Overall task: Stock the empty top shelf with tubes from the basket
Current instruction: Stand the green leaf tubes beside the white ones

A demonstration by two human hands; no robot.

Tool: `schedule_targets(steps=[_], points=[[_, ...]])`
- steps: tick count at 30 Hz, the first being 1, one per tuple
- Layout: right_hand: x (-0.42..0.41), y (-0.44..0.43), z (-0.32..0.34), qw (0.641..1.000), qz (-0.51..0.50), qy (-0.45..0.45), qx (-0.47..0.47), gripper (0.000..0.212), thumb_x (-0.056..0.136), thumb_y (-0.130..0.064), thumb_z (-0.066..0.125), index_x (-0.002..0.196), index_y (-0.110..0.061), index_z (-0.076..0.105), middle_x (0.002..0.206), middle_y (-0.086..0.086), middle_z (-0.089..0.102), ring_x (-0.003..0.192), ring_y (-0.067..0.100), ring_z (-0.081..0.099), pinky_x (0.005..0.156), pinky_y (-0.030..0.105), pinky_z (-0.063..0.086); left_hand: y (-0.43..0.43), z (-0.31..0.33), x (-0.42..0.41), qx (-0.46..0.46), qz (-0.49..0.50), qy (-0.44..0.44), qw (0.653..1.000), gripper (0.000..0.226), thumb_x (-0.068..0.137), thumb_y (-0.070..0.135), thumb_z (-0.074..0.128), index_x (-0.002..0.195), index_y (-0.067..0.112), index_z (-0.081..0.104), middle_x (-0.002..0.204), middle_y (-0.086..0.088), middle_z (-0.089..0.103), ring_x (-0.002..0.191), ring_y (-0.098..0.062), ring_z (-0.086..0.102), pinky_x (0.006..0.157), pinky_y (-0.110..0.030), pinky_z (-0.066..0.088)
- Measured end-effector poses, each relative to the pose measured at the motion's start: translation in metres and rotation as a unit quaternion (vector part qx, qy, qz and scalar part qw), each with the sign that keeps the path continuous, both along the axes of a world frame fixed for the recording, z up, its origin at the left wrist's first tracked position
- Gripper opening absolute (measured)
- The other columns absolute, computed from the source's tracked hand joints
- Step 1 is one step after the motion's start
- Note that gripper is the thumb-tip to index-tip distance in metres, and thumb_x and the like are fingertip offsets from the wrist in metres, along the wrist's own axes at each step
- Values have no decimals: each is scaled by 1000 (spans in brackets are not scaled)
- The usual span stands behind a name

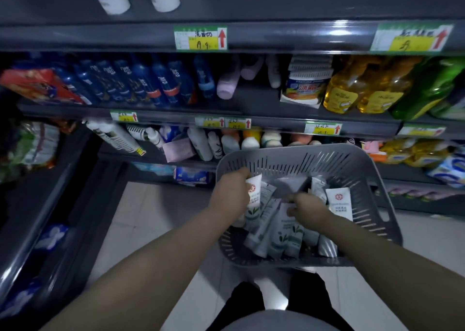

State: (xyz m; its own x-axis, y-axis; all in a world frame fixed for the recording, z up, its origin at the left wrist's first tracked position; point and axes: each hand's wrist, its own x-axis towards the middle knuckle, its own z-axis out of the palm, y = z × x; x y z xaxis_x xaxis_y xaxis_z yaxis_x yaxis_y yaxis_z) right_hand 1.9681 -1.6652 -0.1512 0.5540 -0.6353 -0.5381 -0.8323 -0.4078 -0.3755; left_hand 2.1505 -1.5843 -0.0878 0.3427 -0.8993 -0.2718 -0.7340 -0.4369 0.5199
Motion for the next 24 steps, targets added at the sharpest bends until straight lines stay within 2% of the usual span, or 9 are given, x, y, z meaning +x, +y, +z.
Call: schedule_targets(steps=[4,7,11,15,18,24], points=[[-13,19,33,997,-43,-60,-13,22,91,-22,59,111,-24,66,114,0,68,106,21,62,89,32,49,-4,11,9,-37,-45,2,998,15,92,10,55,104,9,64,101,-10,69,93,-25,62,67,-28,41],[-15,26,68,990,-46,-102,-90,15,92,-23,59,104,-23,68,106,-1,68,101,20,62,84,33,49,-8,31,14,-67,-77,-12,995,18,93,14,54,108,11,63,103,-10,69,95,-27,63,71,-31,47],[-16,23,119,966,-55,-141,-210,13,93,-24,56,98,-19,68,92,0,59,95,24,59,72,31,44,-10,71,18,-108,-80,1,991,11,90,16,55,99,16,63,96,-7,67,91,-26,59,77,-38,49],[-19,13,162,939,-35,-153,-305,20,94,-27,52,109,-24,65,100,0,62,101,24,56,77,35,44,-19,113,15,-144,-106,-60,982,16,92,19,52,104,21,63,100,-4,68,96,-25,59,77,-36,47],[-18,3,190,924,-48,-183,-332,15,94,-27,54,107,-25,62,104,-3,62,106,22,55,77,35,37,-27,147,9,-171,-93,-84,977,16,94,21,50,104,26,61,103,0,68,96,-20,59,77,-38,50],[-14,-29,248,900,-43,-222,-373,18,91,-21,55,106,-27,63,102,-1,64,104,23,55,79,38,46,-51,219,8,-226,-46,-98,968,13,91,19,53,98,26,61,98,-1,69,88,-22,65,75,-39,54]])
